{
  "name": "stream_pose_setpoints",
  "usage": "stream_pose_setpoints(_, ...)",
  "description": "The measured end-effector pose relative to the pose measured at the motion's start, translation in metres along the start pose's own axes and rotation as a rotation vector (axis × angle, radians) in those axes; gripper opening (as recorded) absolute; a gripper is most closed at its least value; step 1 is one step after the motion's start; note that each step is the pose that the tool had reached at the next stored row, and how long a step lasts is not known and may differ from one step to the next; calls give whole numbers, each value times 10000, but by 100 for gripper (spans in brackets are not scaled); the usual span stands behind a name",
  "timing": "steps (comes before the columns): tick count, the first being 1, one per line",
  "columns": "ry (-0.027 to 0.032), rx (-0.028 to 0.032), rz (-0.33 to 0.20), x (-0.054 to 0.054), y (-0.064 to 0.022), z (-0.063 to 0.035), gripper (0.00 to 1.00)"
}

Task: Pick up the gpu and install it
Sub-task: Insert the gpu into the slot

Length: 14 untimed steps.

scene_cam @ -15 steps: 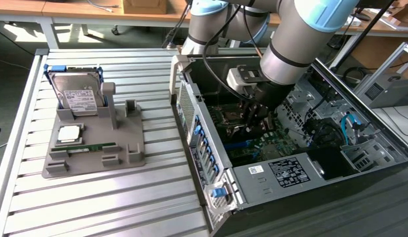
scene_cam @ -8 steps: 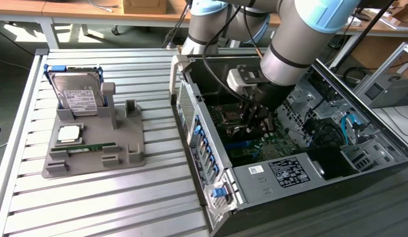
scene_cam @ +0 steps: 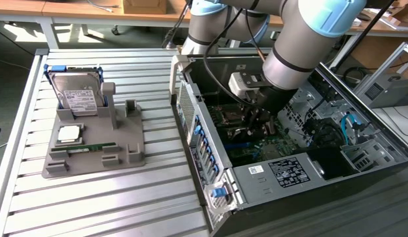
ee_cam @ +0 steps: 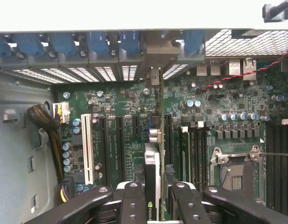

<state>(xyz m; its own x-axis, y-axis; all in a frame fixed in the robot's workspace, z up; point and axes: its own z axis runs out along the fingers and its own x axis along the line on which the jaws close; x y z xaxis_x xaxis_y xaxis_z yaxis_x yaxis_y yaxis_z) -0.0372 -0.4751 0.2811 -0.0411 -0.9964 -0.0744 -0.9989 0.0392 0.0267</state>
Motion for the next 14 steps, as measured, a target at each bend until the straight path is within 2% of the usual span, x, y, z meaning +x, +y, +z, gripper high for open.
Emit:
stream_pose_setpoints(9,18,1,0,22,-36,2,27)
stream_pose_setpoints(14,71,2,3,20,-67,7,27)
